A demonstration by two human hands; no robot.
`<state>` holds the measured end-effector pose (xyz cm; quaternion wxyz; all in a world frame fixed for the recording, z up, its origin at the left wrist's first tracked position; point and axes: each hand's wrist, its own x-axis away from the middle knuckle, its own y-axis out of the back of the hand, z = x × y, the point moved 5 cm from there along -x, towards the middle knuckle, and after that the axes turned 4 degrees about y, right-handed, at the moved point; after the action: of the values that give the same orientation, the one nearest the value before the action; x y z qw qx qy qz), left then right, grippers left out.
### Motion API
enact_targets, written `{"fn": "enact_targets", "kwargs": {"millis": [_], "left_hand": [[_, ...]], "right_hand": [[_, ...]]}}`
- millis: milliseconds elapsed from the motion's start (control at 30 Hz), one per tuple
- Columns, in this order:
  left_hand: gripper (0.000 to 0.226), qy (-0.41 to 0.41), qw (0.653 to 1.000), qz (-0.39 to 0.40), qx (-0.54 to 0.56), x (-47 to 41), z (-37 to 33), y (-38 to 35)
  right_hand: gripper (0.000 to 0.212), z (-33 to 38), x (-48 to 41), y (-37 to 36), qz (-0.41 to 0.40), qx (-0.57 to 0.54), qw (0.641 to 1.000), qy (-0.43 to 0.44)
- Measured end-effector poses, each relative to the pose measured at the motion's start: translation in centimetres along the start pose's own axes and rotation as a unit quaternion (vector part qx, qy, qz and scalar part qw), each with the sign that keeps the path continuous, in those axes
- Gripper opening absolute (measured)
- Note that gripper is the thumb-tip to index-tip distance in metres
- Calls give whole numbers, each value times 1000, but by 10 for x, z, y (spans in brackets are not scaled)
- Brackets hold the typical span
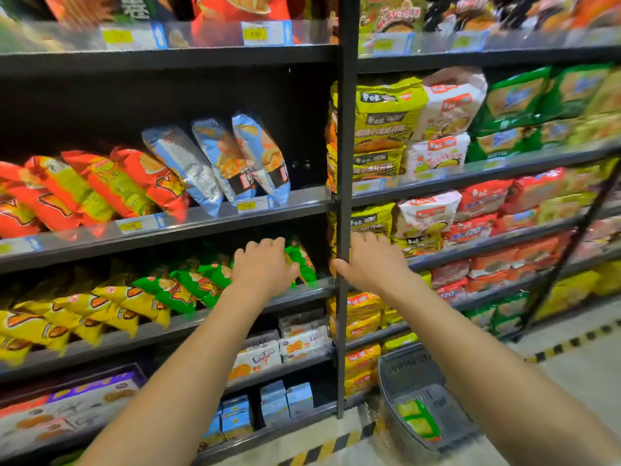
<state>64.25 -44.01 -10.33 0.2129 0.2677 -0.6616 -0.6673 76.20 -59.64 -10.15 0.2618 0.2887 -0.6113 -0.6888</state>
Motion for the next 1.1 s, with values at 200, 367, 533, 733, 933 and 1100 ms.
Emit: {"fn": "enact_targets", "kwargs": {"millis": [200, 367, 533, 733, 933, 1100], "left_hand": [[64, -86, 996, -5, 19, 59, -73, 7], [65, -174, 984, -4, 21, 99, -162, 6], [66, -250, 968, 0, 11, 131, -258, 2], [64, -301, 954, 6, 1, 150, -386, -11], [57, -328, 944, 29, 14, 170, -535, -19], [62, -350, 936, 22, 25, 184, -645, -25]], "right_hand": [[72, -56, 100, 20, 0, 4, 997, -77], [75, -117, 176, 33, -8, 16, 988, -152], [71, -198, 236, 39, -15, 11, 972, -233], [71, -314, 286, 35, -13, 14, 954, -298], [70, -447, 324, 43, -8, 1, 944, -330], [73, -545, 354, 56, 3, 7, 938, -347]]}}
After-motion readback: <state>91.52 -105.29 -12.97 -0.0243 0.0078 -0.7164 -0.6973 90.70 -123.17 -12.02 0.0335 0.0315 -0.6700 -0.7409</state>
